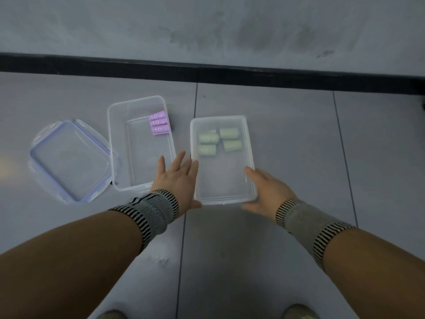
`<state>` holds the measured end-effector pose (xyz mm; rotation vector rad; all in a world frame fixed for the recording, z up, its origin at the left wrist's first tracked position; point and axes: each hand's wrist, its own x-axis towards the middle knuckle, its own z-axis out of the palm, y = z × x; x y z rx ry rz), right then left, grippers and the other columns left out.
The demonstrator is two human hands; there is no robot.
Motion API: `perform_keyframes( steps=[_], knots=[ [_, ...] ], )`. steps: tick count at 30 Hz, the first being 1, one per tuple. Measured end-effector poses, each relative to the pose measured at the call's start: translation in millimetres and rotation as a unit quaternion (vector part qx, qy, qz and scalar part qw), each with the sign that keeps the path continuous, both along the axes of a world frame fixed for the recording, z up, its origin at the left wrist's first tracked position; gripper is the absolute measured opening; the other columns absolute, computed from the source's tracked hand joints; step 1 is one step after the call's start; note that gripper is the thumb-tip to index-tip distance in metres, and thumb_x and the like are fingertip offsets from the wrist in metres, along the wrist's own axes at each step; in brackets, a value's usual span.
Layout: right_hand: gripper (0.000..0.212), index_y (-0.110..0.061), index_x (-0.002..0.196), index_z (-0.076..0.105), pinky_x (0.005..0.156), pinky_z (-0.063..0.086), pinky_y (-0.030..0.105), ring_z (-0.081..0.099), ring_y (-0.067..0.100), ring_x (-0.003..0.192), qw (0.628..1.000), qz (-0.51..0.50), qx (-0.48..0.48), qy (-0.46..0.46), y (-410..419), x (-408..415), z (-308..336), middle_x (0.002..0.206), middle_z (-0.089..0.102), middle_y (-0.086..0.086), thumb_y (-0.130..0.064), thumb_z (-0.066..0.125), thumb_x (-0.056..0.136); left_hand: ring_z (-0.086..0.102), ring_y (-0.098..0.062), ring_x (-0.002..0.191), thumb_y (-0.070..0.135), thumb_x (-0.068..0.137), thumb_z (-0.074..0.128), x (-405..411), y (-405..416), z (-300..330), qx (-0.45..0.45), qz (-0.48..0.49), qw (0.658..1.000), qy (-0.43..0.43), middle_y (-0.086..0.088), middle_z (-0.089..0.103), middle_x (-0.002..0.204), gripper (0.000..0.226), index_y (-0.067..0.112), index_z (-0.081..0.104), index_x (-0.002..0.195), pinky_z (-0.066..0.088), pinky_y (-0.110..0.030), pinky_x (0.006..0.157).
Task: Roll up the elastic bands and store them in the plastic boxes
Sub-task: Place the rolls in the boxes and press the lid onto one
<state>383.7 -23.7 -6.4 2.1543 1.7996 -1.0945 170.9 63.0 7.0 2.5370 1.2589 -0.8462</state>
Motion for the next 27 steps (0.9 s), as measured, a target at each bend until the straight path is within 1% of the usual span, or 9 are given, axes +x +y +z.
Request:
perform_keyframes(
  steps=[3,6,8,11,13,17,21,27],
  knots=[
    [0.087,-0.026,0.152,0.006,0.113,0.022,0.027,0.025,0.021,0.142,1.000,-0.004,0.011,-0.026,11,5,0,0.158,0.016,0.005,-0.042,0.062,0.087,-0.015,-0.022,0.145,0.063,0.082,0.053,11,15,0,0.002,-0.005,1.000,0.003,-0.001,0.000,0.159,0.101,0.013,-0.003,0.150,-0.003,-0.061,0.113],
    [0.083,-0.025,0.152,0.010,0.113,0.022,0.028,0.026,0.021,0.142,0.999,-0.013,0.013,-0.029,30,16,3,0.158,0.018,0.005,-0.041,0.061,0.088,-0.012,-0.022,0.146,0.061,0.084,0.053,24,35,1,0.008,-0.006,1.000,0.003,0.001,0.001,0.159,0.098,0.014,0.000,0.151,-0.002,-0.060,0.113],
    [0.076,-0.023,0.151,0.016,0.112,0.025,0.029,0.029,0.022,0.140,0.999,-0.015,0.026,-0.045,43,23,5,0.156,0.023,0.006,-0.040,0.058,0.090,-0.010,-0.021,0.146,0.059,0.086,0.051,35,50,1,0.022,-0.010,1.000,0.001,0.002,0.004,0.159,0.092,0.016,0.003,0.151,-0.002,-0.061,0.113],
    [0.061,-0.018,0.146,0.030,0.108,0.032,0.032,0.039,0.025,0.132,0.995,-0.026,0.061,-0.071,62,32,7,0.147,0.038,0.009,-0.035,0.055,0.093,-0.005,-0.021,0.146,0.056,0.088,0.050,51,71,1,0.045,-0.009,0.999,-0.012,0.004,0.011,0.158,0.083,0.018,0.011,0.150,0.001,-0.062,0.112],
    [0.056,-0.016,0.143,0.034,0.105,0.035,0.033,0.043,0.026,0.128,0.994,-0.027,0.069,-0.084,72,39,8,0.143,0.043,0.010,-0.033,0.054,0.094,-0.003,-0.022,0.146,0.056,0.088,0.050,61,82,-1,0.050,-0.007,0.998,-0.022,0.005,0.014,0.158,0.080,0.018,0.014,0.150,0.002,-0.062,0.111],
    [0.054,-0.015,0.141,0.036,0.102,0.038,0.035,0.046,0.028,0.124,0.992,-0.029,0.077,-0.099,89,49,9,0.138,0.047,0.012,-0.035,0.053,0.094,-0.003,-0.022,0.146,0.051,0.090,0.049,73,99,-4,0.059,-0.003,0.998,-0.032,0.008,0.015,0.157,0.074,0.020,0.016,0.149,0.004,-0.062,0.111],
    [0.051,-0.012,0.138,0.039,0.099,0.041,0.036,0.049,0.028,0.119,0.989,-0.028,0.090,-0.111,100,54,7,0.134,0.048,0.013,-0.034,0.052,0.094,-0.005,-0.022,0.146,0.051,0.091,0.048,81,112,-7,0.058,0.004,0.998,-0.031,0.009,0.011,0.158,0.074,0.022,0.013,0.150,0.004,-0.062,0.112],
    [0.053,-0.013,0.142,0.033,0.097,0.043,0.036,0.048,0.028,0.120,0.989,-0.029,0.100,-0.108,112,61,3,0.138,0.043,0.013,-0.034,0.049,0.096,-0.005,-0.022,0.146,0.051,0.092,0.046,87,124,-8,0.055,0.017,0.998,-0.040,0.010,0.006,0.159,0.075,0.024,0.007,0.150,0.004,-0.062,0.112]
  ],
)
